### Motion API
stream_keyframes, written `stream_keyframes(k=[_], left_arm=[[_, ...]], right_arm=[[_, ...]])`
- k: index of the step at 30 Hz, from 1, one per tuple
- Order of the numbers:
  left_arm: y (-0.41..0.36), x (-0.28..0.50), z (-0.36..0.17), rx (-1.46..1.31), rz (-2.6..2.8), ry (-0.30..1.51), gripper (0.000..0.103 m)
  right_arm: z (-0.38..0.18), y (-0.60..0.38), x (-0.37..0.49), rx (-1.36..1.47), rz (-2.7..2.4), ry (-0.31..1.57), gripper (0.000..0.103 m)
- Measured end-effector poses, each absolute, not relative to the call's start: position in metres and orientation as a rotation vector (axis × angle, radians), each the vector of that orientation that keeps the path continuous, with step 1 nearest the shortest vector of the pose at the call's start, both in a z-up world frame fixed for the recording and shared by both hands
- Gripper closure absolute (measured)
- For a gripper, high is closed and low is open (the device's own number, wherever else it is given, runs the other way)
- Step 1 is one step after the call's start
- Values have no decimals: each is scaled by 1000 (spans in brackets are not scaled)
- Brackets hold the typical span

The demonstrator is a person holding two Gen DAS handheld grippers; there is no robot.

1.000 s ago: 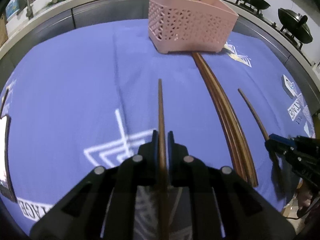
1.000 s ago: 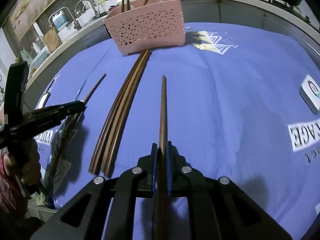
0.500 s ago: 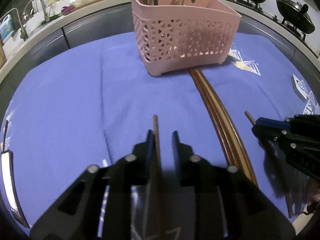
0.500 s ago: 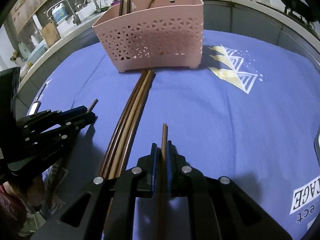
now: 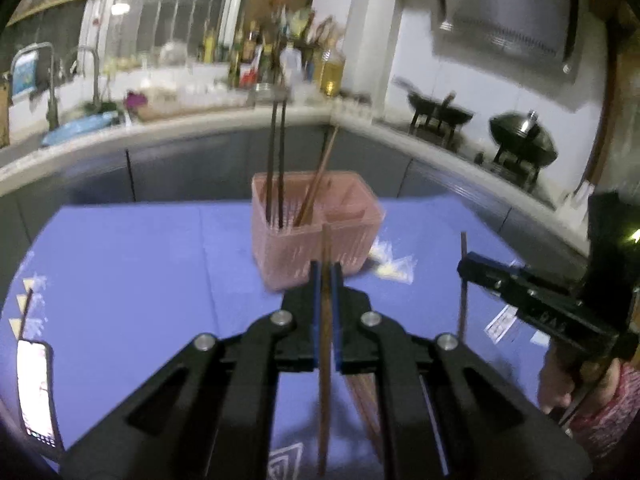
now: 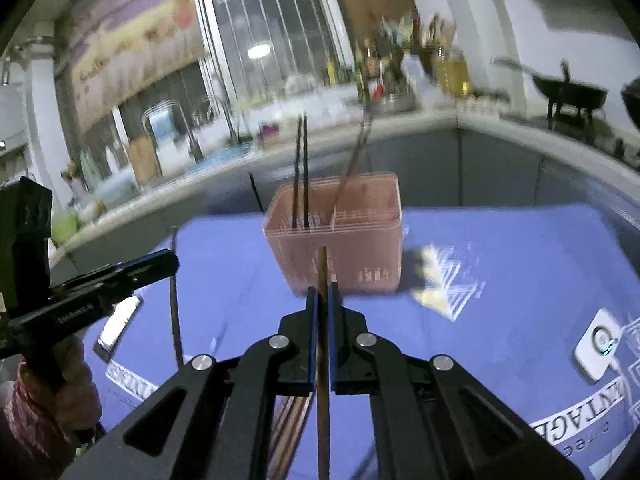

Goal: Organize utensils
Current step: 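Lift both held chopsticks and carry them above the pink basket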

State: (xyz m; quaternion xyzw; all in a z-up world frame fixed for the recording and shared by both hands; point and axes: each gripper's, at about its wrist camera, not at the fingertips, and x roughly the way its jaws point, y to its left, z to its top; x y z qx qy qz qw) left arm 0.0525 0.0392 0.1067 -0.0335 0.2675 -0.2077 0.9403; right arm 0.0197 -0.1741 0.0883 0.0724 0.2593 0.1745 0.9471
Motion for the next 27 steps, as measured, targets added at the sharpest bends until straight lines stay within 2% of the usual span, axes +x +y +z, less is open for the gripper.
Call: stream_keyframes(k=[7,17,22,27], left_arm=[[31,40,121,-41,-416,484,99],[38,48,127,-73,-418,500,99],[56,68,159,-170,-416,455,99],[61,87,213,-223,-391,326,99]], right_arm=[[97,-167,7,111,344,473,98],[92,-160,12,122,345,534,98],[129,-163,26,160,360,446,98],[187,-156,59,163,346,299,98]])
